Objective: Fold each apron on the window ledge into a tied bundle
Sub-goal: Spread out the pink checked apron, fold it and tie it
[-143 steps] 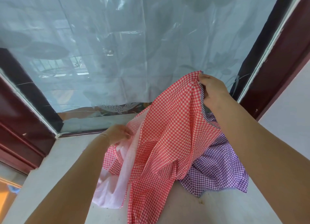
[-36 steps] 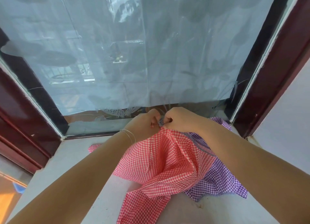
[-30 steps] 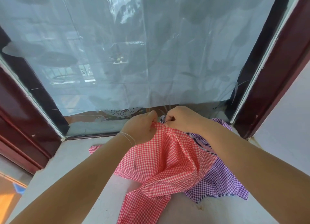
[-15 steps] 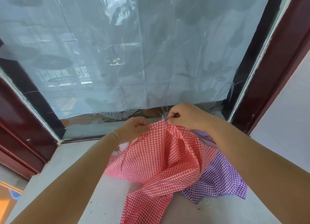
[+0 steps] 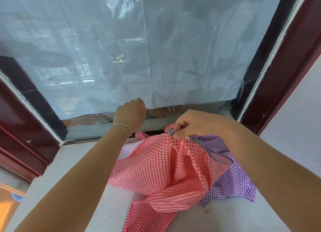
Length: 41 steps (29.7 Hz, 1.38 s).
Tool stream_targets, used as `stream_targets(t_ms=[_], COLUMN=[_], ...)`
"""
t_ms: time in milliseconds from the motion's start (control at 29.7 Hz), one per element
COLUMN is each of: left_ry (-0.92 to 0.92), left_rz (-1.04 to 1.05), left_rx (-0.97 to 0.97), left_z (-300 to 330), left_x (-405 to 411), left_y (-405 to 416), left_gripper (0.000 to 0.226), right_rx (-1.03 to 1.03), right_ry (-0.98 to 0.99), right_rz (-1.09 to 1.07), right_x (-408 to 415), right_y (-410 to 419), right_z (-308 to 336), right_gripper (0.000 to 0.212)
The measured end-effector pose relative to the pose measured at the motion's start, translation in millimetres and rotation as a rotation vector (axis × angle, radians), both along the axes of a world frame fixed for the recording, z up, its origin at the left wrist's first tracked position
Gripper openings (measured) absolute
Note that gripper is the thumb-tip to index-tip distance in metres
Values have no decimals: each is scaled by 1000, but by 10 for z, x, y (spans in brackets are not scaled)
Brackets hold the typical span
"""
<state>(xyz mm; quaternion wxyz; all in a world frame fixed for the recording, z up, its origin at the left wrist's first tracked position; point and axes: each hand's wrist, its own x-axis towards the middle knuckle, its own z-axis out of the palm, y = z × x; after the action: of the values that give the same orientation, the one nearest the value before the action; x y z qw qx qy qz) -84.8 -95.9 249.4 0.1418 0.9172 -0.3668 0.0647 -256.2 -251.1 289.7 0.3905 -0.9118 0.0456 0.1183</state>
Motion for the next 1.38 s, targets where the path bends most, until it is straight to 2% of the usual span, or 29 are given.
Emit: stream_targets(t_ms=[101,168,269,336,437,571,639,740,941,1076,1109,1210,1244,1277,1378], left_ry=[507,638,799,800,704,794,800,855,1018,999,918,330,288,360,844], left_rz=[-261,-397,-512,-517,-492,-435,-473,-563,-494,-550,-558,-543,-535,-524,-458], left_rx=[-24,-73,-216,-290,-319,-187,-142,-275,-500,-494,-433,-242,-239,-253,-344], left_z=[-84,-193,-342,-402,-470,-519,-555,-556,-524,-406,-417,-451,-460,-451,-361], left_x=[-288,-364,-404,-422,-425,-419,-441,-506,-453,-429,-406,-380,-376,-385,-413], left_y=[-31,11,70,72,84,109,98,101,58,3,-19,-79,-96,-97,-89], left_gripper=[49,54,20,3,7,20,23,22,26,20,19,16,20,22,35], right_rx=[28,47,77,89,105,89,78,71,50,-16,-31,-60,-66,-70,-92], right_ry=[5,4,3,2,-2,-2,3,1,-4,-32,-38,-60,-64,-64,-64], right_rz=[-23,-34,-52,-60,-70,-91,-96,-109,-137,-174,-187,-200,-203,-205,-196], right_x=[-31,-53,-62,-63,-61,-40,-29,-11,-4,4,5,15,17,18,24], right_y=[-42,-56,-72,-76,-80,-97,-98,-88,-108,-142,-149,-159,-160,-156,-134], right_z=[-19,-28,-57,-70,-86,-99,-95,-84,-47,-47,-52,-56,-53,-51,-56], right_gripper=[13,12,10,6,6,11,9,9,8,7,7,9,10,10,13])
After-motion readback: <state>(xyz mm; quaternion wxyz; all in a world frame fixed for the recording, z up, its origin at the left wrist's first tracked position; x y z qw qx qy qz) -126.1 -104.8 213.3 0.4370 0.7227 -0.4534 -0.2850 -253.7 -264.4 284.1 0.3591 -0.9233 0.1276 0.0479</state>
